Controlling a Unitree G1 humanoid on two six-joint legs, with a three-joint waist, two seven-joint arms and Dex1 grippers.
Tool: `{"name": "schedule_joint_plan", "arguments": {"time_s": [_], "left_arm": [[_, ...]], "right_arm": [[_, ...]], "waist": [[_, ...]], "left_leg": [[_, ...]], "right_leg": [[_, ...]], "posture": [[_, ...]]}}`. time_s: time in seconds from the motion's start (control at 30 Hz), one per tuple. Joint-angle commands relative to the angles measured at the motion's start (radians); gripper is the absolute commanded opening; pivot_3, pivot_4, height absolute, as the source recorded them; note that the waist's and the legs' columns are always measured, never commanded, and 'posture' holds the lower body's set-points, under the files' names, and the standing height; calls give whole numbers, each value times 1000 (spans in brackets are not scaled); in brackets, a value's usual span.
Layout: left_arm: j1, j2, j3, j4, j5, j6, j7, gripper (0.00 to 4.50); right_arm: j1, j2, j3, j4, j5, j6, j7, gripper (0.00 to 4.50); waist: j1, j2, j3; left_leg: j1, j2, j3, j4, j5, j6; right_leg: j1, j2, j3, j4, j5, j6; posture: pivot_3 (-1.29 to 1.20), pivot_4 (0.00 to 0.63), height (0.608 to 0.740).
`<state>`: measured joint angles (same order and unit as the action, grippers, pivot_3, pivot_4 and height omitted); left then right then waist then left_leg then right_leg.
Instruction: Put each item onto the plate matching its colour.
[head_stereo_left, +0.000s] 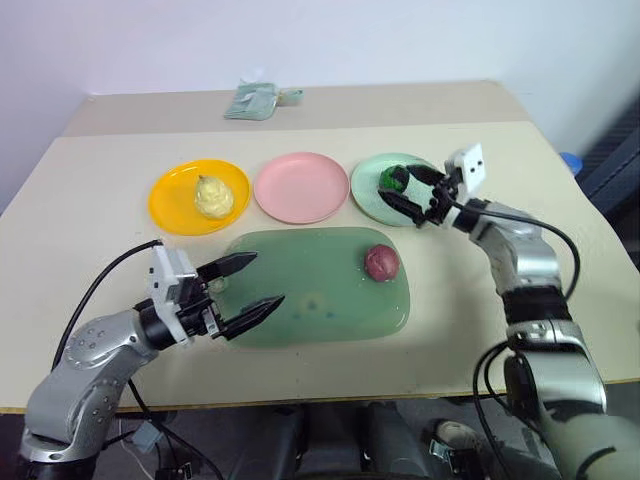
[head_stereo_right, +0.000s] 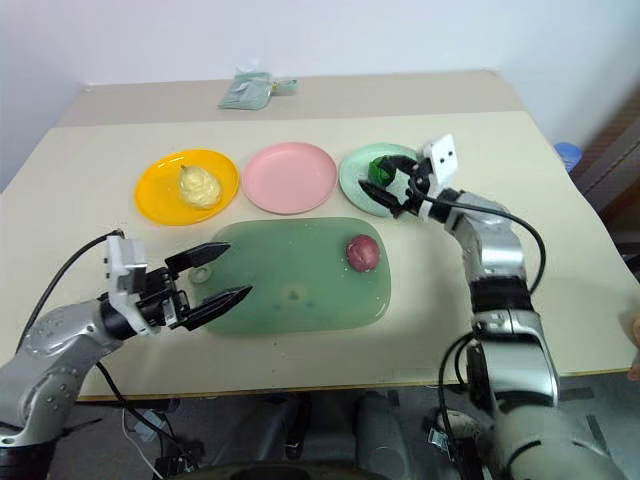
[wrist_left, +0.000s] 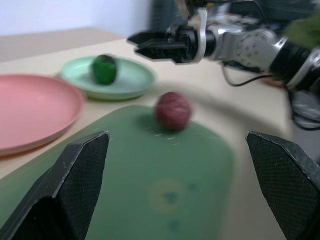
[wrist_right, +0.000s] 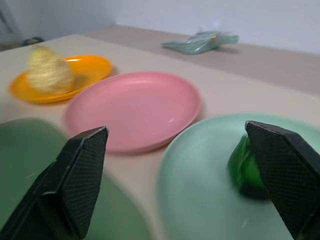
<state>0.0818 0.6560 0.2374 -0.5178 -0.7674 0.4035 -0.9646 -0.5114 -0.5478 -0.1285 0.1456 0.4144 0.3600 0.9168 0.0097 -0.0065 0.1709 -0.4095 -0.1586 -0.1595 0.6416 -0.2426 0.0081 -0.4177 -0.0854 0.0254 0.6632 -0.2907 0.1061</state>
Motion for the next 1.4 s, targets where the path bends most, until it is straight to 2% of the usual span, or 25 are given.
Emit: {"name": "schedule_joint_plan", "arguments": {"time_s": [0.03, 0.2, 0.33, 0.57, 0.83, 0.9, 1.03, 1.07, 1.23, 1.33, 1.4], "left_arm": [[-13, 39, 47, 3, -47, -17, -80, 4500], [-54, 65, 52, 25, -68, 10, -89, 4500], [-69, 66, 35, -2, -76, 30, -62, 4500], [-79, 63, 28, -68, -86, 71, 5, 4500], [-60, 59, 43, -89, -84, 77, 44, 4500], [-54, 56, 42, -88, -79, 71, 47, 4500], [-41, 50, 43, -76, -70, 55, 46, 4500], [-36, 48, 44, -70, -66, 49, 43, 4500], [-14, 25, 55, -45, -61, 26, 56, 4500], [-9, -16, 55, -25, -29, 6, 119, 4500], [-25, -61, 35, -3, 53, -12, 220, 4500]], "right_arm": [[101, -49, -36, -232, 107, 146, 7, 4472], [193, -78, -37, -343, 175, 281, -19, 4472], [203, -51, 3, -347, 167, 308, -52, 4472], [170, 23, 97, -215, 97, 266, -72, 4472], [127, 56, 122, -139, 71, 218, -56, 4472], [124, 61, 125, -133, 64, 211, -56, 3965], [122, 63, 125, -143, 60, 208, -56, 2298], [122, 63, 124, -148, 61, 207, -57, 2125], [82, 87, 117, -182, 66, 183, -85, 2125], [-19, 178, 105, -130, 35, 97, -179, 2125], [-96, 250, 108, -48, -11, 15, -244, 2125]], "waist": [[2, 0, 0], [1, 1, 0], [3, 1, 0], [3, 1, -1], [2, 1, 0], [2, 1, 0], [3, 1, 0], [3, 1, 0], [2, 1, 0], [-8, 1, 0], [-9, 2, 0]], "left_leg": [[0, 0, 1, 0, 0, 0], [1, 0, 2, 0, -3, 5], [1, 0, 2, 0, -3, 5], [1, 0, 3, 0, -1, 1], [1, 0, 2, 0, -1, 1], [1, 0, 3, 0, -1, 1], [1, 0, 3, 1, -1, 1], [1, 0, 3, 1, -1, 1], [1, 0, 3, 1, -1, 1], [1, 0, 3, 0, -1, 1], [1, 0, 2, 0, 0, 0]], "right_leg": [[0, 0, 0, 0, 0, 0], [0, -1, 1, 0, 0, 0], [1, -1, 1, 0, 0, 0], [1, -1, 1, 0, 1, 0], [1, -1, 1, 0, 1, 0], [1, -1, 1, 0, 1, 0], [1, -1, 1, 0, 1, 0], [1, -1, 1, 0, 1, 0], [1, -1, 1, 0, 1, 0], [0, -1, 1, 0, 1, 0], [-1, 0, 1, 1, 1, 0]], "posture": [[0, 150, 740], [0, 150, 740], [0, 150, 740], [0, 150, 740], [0, 150, 740], [0, 150, 740], [0, 150, 740], [0, 150, 740], [0, 150, 740], [0, 150, 740], [0, 150, 740]]}}
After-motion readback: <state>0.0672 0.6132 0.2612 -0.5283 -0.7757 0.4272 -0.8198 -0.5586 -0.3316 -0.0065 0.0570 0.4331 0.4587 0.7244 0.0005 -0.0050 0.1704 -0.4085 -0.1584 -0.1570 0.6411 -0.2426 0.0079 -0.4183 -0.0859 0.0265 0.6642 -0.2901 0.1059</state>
